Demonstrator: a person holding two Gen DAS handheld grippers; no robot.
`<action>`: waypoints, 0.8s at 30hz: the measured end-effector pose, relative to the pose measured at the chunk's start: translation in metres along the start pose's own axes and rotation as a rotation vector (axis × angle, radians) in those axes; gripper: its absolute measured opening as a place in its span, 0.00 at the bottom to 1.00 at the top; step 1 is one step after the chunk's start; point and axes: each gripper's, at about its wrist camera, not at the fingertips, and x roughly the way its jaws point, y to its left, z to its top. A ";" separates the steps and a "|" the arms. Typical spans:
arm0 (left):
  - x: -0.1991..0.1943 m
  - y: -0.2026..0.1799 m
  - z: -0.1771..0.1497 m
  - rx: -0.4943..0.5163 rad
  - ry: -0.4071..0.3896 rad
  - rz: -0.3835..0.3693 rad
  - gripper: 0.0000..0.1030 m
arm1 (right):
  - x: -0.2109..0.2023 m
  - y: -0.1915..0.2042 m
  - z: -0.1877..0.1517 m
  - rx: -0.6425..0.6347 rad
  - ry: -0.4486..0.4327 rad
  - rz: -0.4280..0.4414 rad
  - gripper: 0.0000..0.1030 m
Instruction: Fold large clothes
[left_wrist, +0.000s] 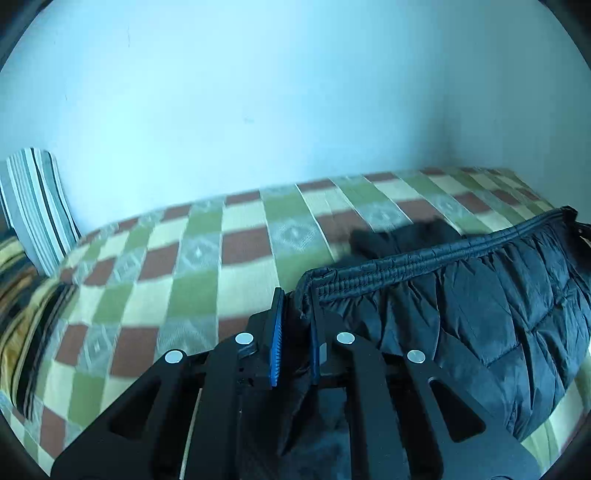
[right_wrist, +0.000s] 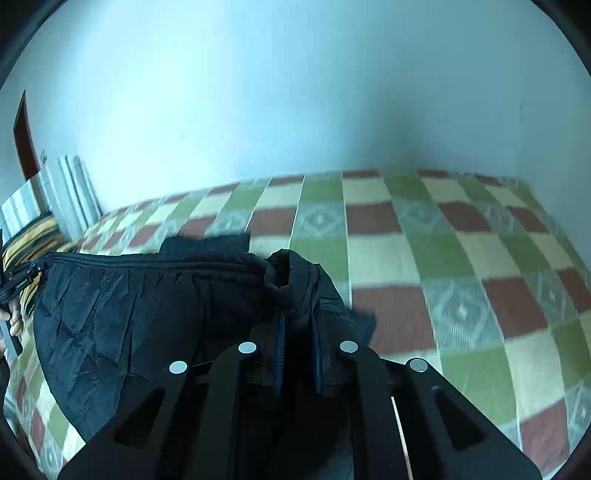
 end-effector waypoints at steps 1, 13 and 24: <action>0.010 0.001 0.011 0.000 0.000 0.018 0.11 | 0.008 0.000 0.011 0.007 -0.005 -0.008 0.12; 0.145 0.001 0.016 0.011 0.174 0.156 0.11 | 0.141 -0.008 0.025 0.040 0.162 -0.096 0.12; 0.214 -0.010 -0.015 0.076 0.285 0.228 0.11 | 0.202 -0.022 0.000 0.072 0.288 -0.126 0.16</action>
